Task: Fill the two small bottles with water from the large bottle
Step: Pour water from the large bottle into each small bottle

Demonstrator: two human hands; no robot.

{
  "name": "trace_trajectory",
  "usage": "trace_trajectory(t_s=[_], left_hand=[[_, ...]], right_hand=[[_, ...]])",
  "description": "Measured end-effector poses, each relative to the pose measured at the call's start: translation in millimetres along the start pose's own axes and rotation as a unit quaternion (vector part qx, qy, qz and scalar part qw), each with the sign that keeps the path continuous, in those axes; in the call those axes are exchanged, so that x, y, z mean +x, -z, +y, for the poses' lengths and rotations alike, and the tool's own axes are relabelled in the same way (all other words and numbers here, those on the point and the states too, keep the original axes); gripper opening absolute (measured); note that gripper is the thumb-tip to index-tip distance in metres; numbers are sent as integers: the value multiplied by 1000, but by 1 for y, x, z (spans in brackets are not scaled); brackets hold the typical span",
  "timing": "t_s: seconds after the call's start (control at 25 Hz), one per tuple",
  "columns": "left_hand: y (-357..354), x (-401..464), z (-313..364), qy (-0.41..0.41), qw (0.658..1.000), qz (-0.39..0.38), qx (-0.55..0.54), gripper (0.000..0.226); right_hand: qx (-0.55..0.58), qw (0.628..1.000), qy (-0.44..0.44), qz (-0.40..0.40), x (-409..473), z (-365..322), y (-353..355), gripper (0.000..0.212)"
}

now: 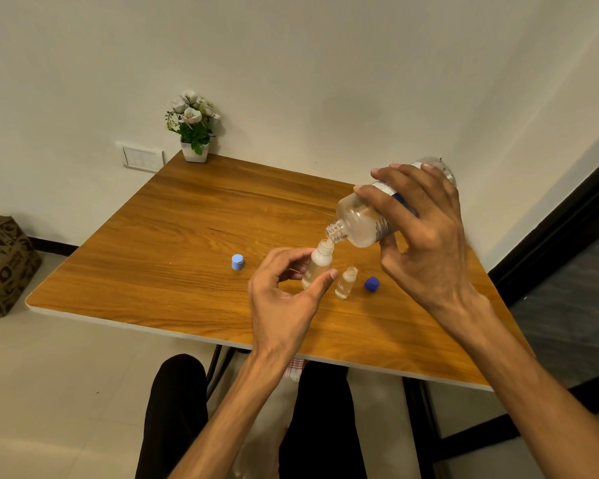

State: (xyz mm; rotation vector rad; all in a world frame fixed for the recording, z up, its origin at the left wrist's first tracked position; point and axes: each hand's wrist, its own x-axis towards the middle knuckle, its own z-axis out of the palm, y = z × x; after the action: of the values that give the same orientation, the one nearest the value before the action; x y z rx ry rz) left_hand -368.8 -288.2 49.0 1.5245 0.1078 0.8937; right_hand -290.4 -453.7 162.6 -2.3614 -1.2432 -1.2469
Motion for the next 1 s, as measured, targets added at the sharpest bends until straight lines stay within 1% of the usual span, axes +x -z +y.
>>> trace_trajectory(t_s=[0.12,0.24,0.36,0.44,0.52,0.6,0.72,0.8,0.88,1.0], left_hand=[[0,0,0,1,1000,0,-3,36],[-1,-1,-1,3,1000,-2,0,37],[-3,-1,-2,4,1000,-6,9,37],[-5,0,-5,1,1000,-9,16,37],[-8,0,-10,8,1000,-11,23,35],[-9,1,-19,27,999,-13,35,35],[-8,4,-37,63,995,-13,71,35],[-6,8,-51,86,991,-14,103,36],[-5,13,-65,114,985,-18,132,39],[-4,17,-82,154,974,-12,169,43]], right_hand=[[17,999,-45,-4,-6,-1,-2,65],[53,992,-110,-11,-15,-4,-4,71],[94,980,-176,-13,-28,-10,-8,78],[135,964,-228,-2,-38,-14,-12,82],[195,936,-291,6,-51,-16,-18,84],[249,901,-354,14,-65,-13,-26,84],[284,840,-461,33,-91,-2,-40,84],[310,799,-514,45,-108,4,-51,83],[324,776,-538,47,-122,7,-61,82],[335,764,-548,52,-138,9,-71,79]])
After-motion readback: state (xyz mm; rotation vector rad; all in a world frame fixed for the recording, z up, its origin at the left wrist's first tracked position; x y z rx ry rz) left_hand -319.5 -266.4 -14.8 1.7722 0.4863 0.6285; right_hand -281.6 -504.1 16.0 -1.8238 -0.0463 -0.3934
